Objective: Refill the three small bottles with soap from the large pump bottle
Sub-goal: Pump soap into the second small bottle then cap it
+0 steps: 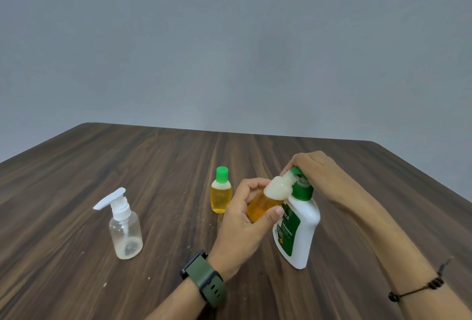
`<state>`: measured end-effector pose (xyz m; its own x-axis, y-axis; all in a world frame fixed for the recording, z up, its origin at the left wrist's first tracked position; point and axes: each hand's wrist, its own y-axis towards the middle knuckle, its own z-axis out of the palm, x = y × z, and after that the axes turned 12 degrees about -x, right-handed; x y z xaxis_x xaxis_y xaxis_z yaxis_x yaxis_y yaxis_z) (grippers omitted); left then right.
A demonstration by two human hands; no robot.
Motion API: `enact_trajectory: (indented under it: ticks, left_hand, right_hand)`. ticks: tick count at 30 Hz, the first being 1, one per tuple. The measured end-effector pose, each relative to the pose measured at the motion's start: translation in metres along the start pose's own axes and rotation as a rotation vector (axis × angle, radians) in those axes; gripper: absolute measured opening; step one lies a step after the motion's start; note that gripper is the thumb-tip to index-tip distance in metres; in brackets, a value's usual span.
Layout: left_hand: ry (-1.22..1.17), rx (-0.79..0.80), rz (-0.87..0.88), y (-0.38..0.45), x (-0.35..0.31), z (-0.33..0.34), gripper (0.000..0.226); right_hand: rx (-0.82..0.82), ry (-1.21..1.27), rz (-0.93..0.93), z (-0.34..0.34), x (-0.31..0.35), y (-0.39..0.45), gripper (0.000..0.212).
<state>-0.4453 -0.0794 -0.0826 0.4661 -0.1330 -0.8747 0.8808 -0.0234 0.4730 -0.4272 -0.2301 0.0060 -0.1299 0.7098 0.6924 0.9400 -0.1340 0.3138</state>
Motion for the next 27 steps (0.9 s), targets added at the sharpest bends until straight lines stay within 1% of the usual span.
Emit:
enact_trajectory:
  ticks: [4, 7, 10, 14, 15, 17, 19, 21, 24, 27]
  left_hand:
    - [-0.012, 0.042, -0.022, -0.001, 0.000, 0.001, 0.036]
    - [-0.043, 0.083, -0.045, -0.002, 0.000, 0.001, 0.036]
    - [-0.044, 0.083, -0.050, 0.000, 0.002, -0.002, 0.032]
    - [-0.007, 0.050, -0.009, 0.004, 0.003, -0.008, 0.043]
    - [-0.006, 0.044, 0.000, 0.005, 0.003, -0.010, 0.040]
    - [-0.004, 0.031, 0.016, 0.009, 0.001, -0.014, 0.034]
    - [-0.006, 0.012, 0.029, 0.011, 0.000, -0.020, 0.034]
    - [-0.007, -0.016, 0.030, 0.012, -0.002, -0.028, 0.034]
    - [0.027, -0.046, 0.034, 0.012, -0.001, -0.043, 0.034]
    - [0.072, -0.097, 0.026, 0.010, 0.005, -0.058, 0.039]
  right_hand:
    - [0.007, -0.043, -0.018, -0.004, 0.004, 0.001, 0.033]
    - [-0.028, -0.010, -0.015, -0.005, 0.007, 0.000, 0.042]
    - [-0.048, -0.012, -0.043, -0.006, 0.009, -0.002, 0.054]
    - [-0.059, -0.047, -0.087, -0.013, 0.017, -0.006, 0.062]
    - [-0.078, -0.063, -0.113, -0.013, 0.020, -0.007, 0.062]
    - [-0.156, -0.151, -0.224, -0.014, 0.028, -0.010, 0.062]
    - [-0.226, -0.242, -0.356, -0.011, 0.033, -0.010, 0.057]
    - [-0.246, -0.293, -0.457, -0.005, 0.040, -0.011, 0.046]
    - [-0.222, -0.365, -0.604, 0.009, 0.052, -0.017, 0.034]
    - [-0.173, -0.403, -0.655, 0.026, 0.062, -0.025, 0.028]
